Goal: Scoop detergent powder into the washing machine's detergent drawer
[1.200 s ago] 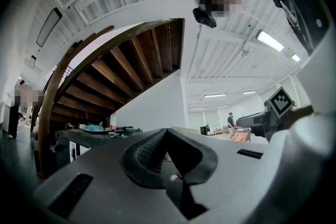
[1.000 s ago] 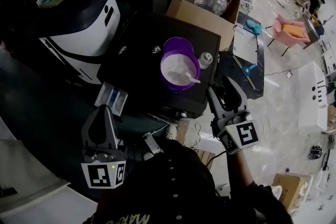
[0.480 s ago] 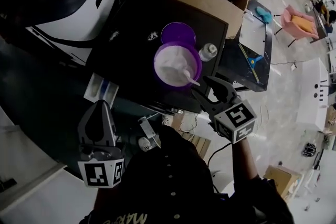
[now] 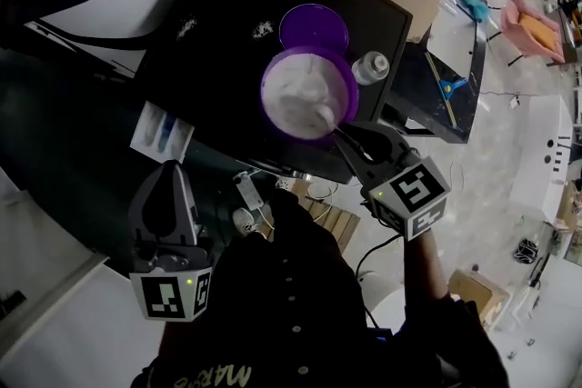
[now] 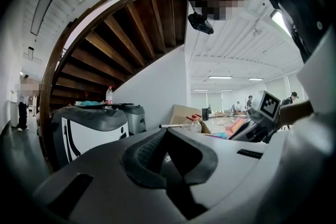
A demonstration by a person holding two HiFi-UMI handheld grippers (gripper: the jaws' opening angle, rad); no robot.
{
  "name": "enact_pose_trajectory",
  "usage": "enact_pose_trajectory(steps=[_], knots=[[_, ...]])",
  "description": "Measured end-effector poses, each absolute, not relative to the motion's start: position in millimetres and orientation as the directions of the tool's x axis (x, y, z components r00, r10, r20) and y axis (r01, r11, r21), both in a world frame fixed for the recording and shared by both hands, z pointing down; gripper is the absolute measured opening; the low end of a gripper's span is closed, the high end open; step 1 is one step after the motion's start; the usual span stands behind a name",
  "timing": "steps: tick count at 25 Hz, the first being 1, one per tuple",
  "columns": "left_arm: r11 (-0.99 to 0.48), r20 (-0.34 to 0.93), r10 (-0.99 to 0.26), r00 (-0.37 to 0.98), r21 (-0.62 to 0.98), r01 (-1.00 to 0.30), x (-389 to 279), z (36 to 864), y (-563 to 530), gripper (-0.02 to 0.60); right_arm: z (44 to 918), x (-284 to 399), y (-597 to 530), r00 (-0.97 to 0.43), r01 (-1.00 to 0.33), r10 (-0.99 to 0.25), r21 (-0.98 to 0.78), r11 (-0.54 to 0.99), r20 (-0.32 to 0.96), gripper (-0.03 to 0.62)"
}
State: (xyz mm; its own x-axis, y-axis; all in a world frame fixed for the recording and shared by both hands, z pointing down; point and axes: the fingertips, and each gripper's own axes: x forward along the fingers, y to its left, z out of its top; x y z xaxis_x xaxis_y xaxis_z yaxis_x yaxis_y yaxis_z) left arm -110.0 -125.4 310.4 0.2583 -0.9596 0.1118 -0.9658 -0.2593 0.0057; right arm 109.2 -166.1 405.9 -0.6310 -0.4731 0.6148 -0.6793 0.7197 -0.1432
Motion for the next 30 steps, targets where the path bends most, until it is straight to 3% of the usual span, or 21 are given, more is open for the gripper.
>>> enact_pose_trajectory(steps=[1, 2, 12, 17, 30], knots=[[-0.257, 0.116, -0.960, 0.256, 0.007, -0.966, -110, 312, -126, 0.015, 407, 108, -167, -0.630, -0.676, -0.471, -0.138, 0.724, 0.617, 0.038], [-0.254, 0.119, -0.960, 0.253, 0.008, -0.967, -110, 313, -126, 0.015, 407, 107, -167, -0.631, -0.671, -0.466, -0.136, 0.729, 0.620, 0.035], [-0.236, 0.129, -0.963, 0.235, 0.012, -0.972, -113, 317, -131, 0.014, 411, 102, -163, -0.677, -0.638, -0.315, -0.318, 0.701, 0.665, 0.034], [-0.235, 0.123, -0.964, 0.234, 0.013, -0.972, -114, 317, -134, 0.015, 415, 104, -164, -0.679, -0.654, -0.306, -0.361, 0.665, 0.668, 0.034], [-0.199, 0.049, -0.979, 0.198, -0.031, -0.979, -125, 281, -133, 0.014, 395, 120, -190, -0.732, -0.655, -0.534, -0.651, 0.382, 0.423, 0.034]])
